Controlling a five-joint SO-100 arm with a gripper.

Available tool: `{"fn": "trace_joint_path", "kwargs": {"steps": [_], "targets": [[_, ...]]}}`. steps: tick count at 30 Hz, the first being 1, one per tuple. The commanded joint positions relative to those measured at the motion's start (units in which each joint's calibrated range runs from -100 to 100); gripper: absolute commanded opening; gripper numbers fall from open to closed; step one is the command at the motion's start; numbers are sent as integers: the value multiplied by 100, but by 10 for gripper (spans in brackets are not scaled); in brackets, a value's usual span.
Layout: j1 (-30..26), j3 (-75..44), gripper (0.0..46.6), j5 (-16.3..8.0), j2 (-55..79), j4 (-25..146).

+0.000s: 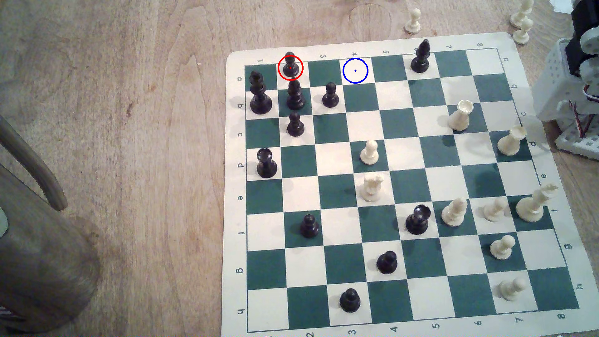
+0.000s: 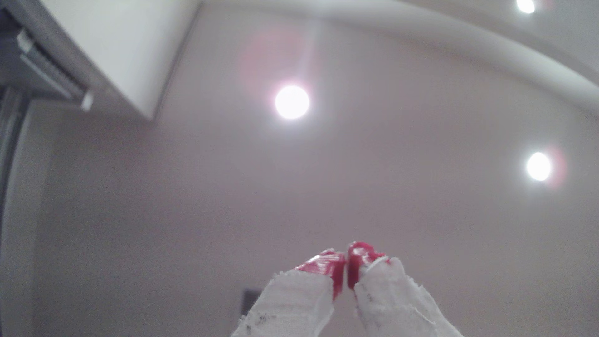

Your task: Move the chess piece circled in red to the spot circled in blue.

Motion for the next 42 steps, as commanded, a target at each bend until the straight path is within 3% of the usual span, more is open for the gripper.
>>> {"fn": "trace_joint_path", "kwargs": {"steps": [1, 15, 29, 33, 34, 37, 38, 42], "targets": [[-137, -82, 1, -15, -3, 1217], [-113, -1523, 1, -44, -3, 4689], [481, -3201, 1, -59, -3, 10275], [497, -3455, 1, -59, 6, 11192], [497, -3509, 26, -59, 6, 11454], [481, -3554, 28, -63, 14, 11970], [395, -3518, 2, -29, 124, 12200], [153, -4388, 2, -29, 1381, 13453]]}}
